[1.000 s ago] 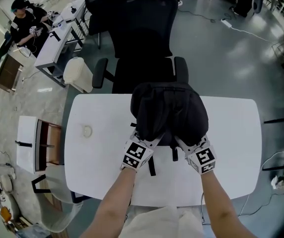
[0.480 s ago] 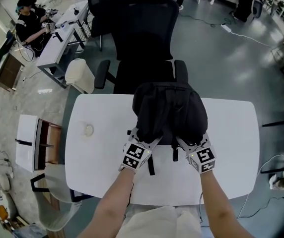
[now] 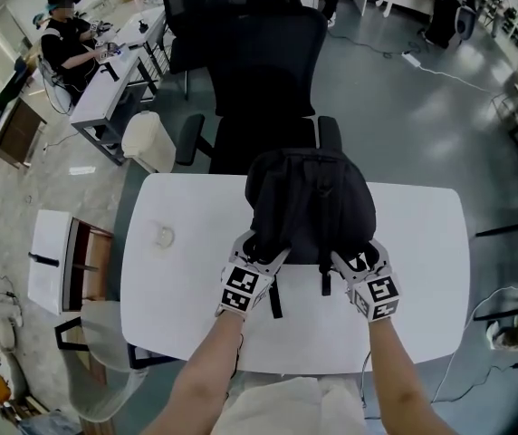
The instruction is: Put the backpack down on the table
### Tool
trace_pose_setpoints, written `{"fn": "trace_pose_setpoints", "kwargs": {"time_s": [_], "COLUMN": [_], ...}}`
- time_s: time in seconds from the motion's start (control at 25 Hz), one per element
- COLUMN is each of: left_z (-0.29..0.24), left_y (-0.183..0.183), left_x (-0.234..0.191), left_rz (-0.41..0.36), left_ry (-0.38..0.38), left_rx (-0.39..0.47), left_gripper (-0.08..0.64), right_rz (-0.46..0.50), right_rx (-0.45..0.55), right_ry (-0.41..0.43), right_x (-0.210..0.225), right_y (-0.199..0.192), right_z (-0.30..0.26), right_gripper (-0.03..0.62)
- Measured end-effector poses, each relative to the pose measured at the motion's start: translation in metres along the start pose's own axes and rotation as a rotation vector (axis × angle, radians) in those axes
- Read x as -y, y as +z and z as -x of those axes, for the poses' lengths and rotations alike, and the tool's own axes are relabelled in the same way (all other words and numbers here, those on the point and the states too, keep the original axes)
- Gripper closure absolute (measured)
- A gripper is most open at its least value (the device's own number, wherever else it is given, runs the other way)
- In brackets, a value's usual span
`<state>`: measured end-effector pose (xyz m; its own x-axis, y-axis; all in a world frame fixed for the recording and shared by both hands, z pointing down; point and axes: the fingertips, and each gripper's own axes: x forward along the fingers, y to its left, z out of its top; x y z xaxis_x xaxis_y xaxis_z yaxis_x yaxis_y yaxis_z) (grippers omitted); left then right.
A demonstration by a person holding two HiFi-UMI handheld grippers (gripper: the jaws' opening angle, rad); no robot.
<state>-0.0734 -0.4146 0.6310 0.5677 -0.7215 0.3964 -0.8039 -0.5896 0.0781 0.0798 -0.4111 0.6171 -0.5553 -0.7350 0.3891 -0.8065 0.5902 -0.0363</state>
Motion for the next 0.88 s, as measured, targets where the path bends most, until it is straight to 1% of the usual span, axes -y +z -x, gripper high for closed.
{"fn": "trace_pose_setpoints", "kwargs": {"time_s": [0.32, 0.52, 0.8, 0.88], "left_z": [0.026, 0.048, 0.076, 0.085], "left_y": [0.006, 0.016, 0.024, 0.026], "left_x": [-0.003, -0.005, -0.011, -0.012], "left_rz": [-0.002, 0.005, 0.043, 0.045], "left_ry": [0.022, 0.039, 0.077, 0.086], "left_rx": [0.015, 0.043, 0.067, 0.078], "left_gripper": [0.272, 0.273, 0.278, 0.298], "right_rz": [-0.022, -0.036, -0.067, -0.072], "right_rx": [0.040, 0.049, 0.087, 0.097], "right_ry": [-0.039, -0.064, -0.098, -0.103], "right_x": [0.005, 0.001, 0.000, -0.003], "right_y": [0.006, 0.014, 0.027, 0.030], "right_z": [0.025, 0.041, 0.063, 0.068], "right_gripper": [0.288, 0.291, 0.302, 0.308]}}
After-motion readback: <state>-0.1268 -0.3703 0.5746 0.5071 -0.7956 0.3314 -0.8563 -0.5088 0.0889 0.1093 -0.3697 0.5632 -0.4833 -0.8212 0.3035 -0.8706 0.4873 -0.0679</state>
